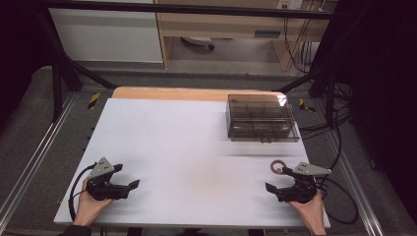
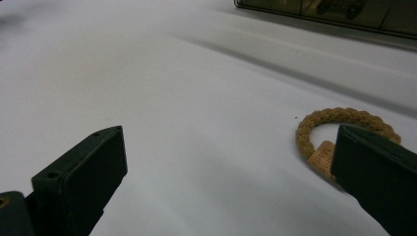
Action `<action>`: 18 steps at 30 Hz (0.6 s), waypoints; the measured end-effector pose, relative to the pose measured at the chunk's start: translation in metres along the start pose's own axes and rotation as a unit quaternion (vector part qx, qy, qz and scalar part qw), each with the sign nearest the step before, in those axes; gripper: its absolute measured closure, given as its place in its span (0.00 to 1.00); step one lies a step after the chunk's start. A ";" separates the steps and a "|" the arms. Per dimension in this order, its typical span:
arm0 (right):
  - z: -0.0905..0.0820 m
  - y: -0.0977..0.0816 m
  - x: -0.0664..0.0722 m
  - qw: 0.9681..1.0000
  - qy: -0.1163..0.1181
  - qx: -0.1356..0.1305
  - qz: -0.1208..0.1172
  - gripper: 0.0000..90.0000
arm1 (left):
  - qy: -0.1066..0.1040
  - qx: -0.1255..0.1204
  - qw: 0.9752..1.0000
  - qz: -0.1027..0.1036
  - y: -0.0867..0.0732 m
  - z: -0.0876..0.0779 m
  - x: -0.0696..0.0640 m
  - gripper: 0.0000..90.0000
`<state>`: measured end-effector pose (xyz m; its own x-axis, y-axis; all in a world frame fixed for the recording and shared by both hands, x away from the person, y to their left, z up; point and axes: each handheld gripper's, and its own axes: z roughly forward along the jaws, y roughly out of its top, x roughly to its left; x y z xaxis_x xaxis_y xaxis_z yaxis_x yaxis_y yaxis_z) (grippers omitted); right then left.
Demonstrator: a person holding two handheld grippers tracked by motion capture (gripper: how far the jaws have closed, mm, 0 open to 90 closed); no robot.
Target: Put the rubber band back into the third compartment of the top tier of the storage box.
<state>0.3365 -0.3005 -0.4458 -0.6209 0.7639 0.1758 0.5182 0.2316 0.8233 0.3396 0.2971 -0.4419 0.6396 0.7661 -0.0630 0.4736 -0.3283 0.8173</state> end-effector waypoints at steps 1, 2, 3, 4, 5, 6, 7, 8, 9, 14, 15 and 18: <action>0.001 0.001 -0.001 1.000 -0.002 0.001 -0.001 0.01 | -0.001 0.000 1.000 -0.002 0.000 0.000 0.000 0.08; 0.001 0.002 -0.001 1.000 -0.002 0.000 0.004 0.01 | -0.001 -0.001 1.000 -0.003 0.000 0.000 0.000 0.08; 0.001 0.003 -0.002 1.000 -0.002 0.000 0.002 0.01 | -0.001 -0.003 1.000 -0.004 0.000 0.000 0.000 0.08; 0.001 0.003 -0.002 1.000 -0.002 0.000 0.002 0.01 | -0.001 -0.003 1.000 -0.004 0.001 0.000 0.000 0.08; 0.002 0.004 -0.002 1.000 -0.005 0.002 0.003 0.01 | -0.002 -0.002 1.000 -0.004 0.000 0.000 0.000 0.08; 0.002 0.004 -0.002 1.000 -0.005 0.002 0.003 0.01 | -0.002 -0.002 1.000 -0.004 0.000 0.000 0.000 0.08; 0.002 0.005 -0.004 1.000 -0.008 0.001 0.002 0.01 | -0.002 -0.001 1.000 -0.004 0.000 0.000 0.000 0.08; 0.001 0.006 -0.004 1.000 -0.011 0.002 0.003 0.01 | -0.002 -0.002 1.000 -0.006 0.000 0.000 -0.001 0.08; 0.001 0.007 -0.004 1.000 -0.012 0.003 0.006 0.01 | -0.002 -0.002 1.000 -0.006 0.000 0.000 -0.001 0.08; 0.003 0.009 -0.004 1.000 -0.024 0.011 0.008 0.02 | -0.004 -0.001 1.000 -0.007 0.000 0.001 -0.001 0.08; 0.003 0.009 -0.004 1.000 -0.025 0.010 0.008 0.02 | -0.003 0.000 1.000 -0.007 0.000 0.000 -0.001 0.08; 0.004 0.011 -0.005 0.999 -0.029 0.011 0.009 0.02 | -0.002 -0.002 1.000 -0.009 0.000 0.000 -0.001 0.08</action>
<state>0.3479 -0.2995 -0.4401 -0.5760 0.8020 0.1579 0.5418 0.2300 0.8084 0.3393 0.2967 -0.4416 0.6339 0.7692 -0.0800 0.4820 -0.3121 0.8187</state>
